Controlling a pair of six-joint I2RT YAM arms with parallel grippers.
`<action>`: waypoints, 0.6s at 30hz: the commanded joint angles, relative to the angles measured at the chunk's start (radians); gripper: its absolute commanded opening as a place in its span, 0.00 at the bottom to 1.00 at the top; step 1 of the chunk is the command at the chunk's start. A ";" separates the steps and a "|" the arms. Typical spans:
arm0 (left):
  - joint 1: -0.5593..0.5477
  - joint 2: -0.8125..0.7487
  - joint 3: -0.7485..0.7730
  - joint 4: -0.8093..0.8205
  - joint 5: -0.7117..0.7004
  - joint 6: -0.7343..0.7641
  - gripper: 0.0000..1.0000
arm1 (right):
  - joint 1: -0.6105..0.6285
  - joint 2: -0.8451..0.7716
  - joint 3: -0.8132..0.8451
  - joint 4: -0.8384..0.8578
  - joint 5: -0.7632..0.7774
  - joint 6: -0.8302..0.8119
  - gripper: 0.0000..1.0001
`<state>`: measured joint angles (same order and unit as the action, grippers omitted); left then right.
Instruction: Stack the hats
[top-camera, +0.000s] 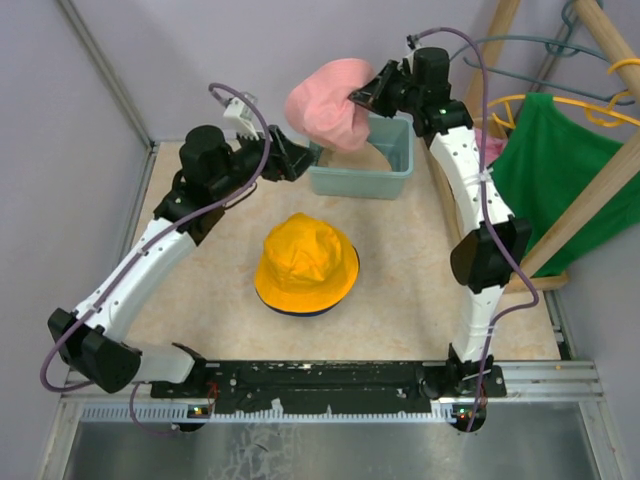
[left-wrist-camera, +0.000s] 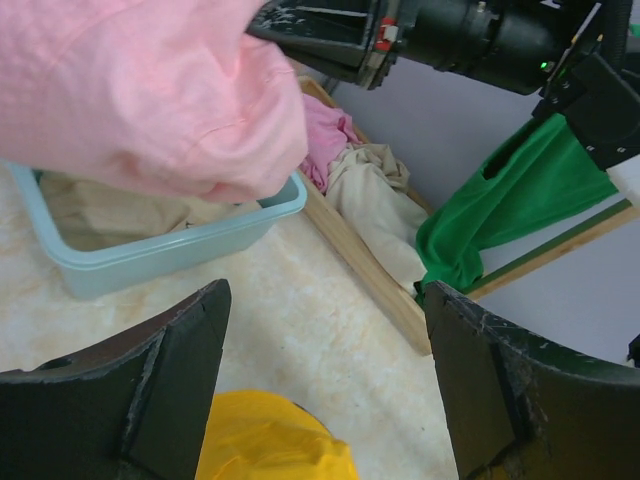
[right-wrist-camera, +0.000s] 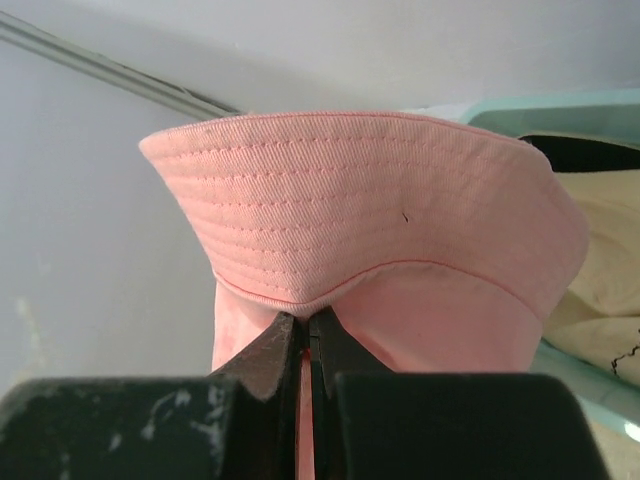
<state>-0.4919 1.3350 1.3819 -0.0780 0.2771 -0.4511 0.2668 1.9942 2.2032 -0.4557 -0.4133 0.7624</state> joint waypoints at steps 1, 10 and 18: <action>-0.075 -0.006 0.003 0.086 -0.187 -0.026 0.84 | 0.026 -0.114 -0.018 0.069 0.005 0.017 0.00; -0.099 0.081 0.043 0.140 -0.222 -0.241 0.84 | 0.049 -0.141 -0.031 0.083 0.037 0.018 0.00; -0.102 0.132 0.033 0.184 -0.194 -0.397 0.85 | 0.049 -0.152 -0.035 0.102 0.036 0.026 0.00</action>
<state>-0.5888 1.4498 1.3930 0.0505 0.0685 -0.7517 0.3111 1.9167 2.1670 -0.4309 -0.3786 0.7776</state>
